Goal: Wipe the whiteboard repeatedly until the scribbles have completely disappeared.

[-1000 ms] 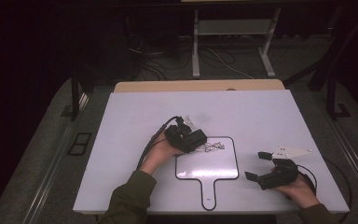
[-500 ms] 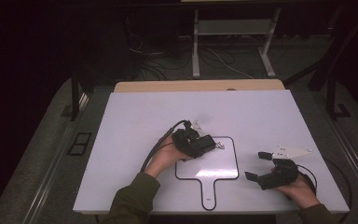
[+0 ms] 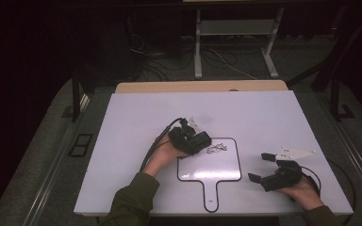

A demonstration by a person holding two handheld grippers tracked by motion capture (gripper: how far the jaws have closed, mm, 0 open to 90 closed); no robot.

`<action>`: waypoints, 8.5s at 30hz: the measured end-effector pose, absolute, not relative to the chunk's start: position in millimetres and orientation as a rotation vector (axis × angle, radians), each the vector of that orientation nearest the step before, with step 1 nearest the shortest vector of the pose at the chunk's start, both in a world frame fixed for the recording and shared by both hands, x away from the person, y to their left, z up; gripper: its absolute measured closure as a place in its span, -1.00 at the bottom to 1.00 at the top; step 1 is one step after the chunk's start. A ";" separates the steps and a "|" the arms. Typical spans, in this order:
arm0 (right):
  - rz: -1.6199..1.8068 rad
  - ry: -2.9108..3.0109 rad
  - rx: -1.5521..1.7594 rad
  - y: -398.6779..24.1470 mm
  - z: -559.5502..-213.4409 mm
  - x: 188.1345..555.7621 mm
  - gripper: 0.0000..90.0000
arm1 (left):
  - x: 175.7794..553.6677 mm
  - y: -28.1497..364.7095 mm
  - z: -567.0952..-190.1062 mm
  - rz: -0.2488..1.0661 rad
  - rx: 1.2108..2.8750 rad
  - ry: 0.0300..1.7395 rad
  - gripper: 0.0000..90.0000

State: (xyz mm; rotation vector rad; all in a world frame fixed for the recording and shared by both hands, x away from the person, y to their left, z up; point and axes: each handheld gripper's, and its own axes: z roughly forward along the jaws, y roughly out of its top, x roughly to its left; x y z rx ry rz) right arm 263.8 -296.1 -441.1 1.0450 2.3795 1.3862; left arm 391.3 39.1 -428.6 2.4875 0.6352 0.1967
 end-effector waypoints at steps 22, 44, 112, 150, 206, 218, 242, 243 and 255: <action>1.381 2.380 1.047 -295.9 -441.5 264.4 -1.00 | 395.8 55.9 -427.4 0.246 2.490 0.708 -0.13; 1.376 2.378 1.046 -296.0 -441.3 263.9 -1.00 | 384.9 61.4 -426.3 0.280 2.514 0.700 -0.13; 1.366 2.378 1.040 -295.4 -441.9 265.0 -1.00 | 380.4 55.1 -425.5 0.260 2.548 0.656 -0.13; 1.369 2.375 1.041 -295.6 -441.4 264.9 -1.00 | 383.8 8.6 -427.3 0.215 2.539 0.568 -0.13; 1.371 2.376 1.041 -296.8 -441.5 265.2 -1.00 | 404.0 -48.2 -424.9 0.232 2.606 0.480 -0.13; 1.370 2.376 1.041 -296.8 -441.2 264.8 -1.00 | 400.9 -61.3 -425.0 0.249 2.608 0.457 -0.13; 1.374 2.372 1.043 -298.5 -440.7 264.5 -1.00 | 412.5 -55.5 -425.9 0.227 2.590 0.486 -0.13; 1.374 2.372 1.044 -298.6 -440.7 264.5 -1.00 | 413.5 -54.1 -426.3 0.230 2.582 0.497 -0.13; 1.375 2.372 1.042 -298.6 -440.6 264.6 -1.00 | 411.9 -44.5 -412.0 0.133 2.497 0.524 -0.13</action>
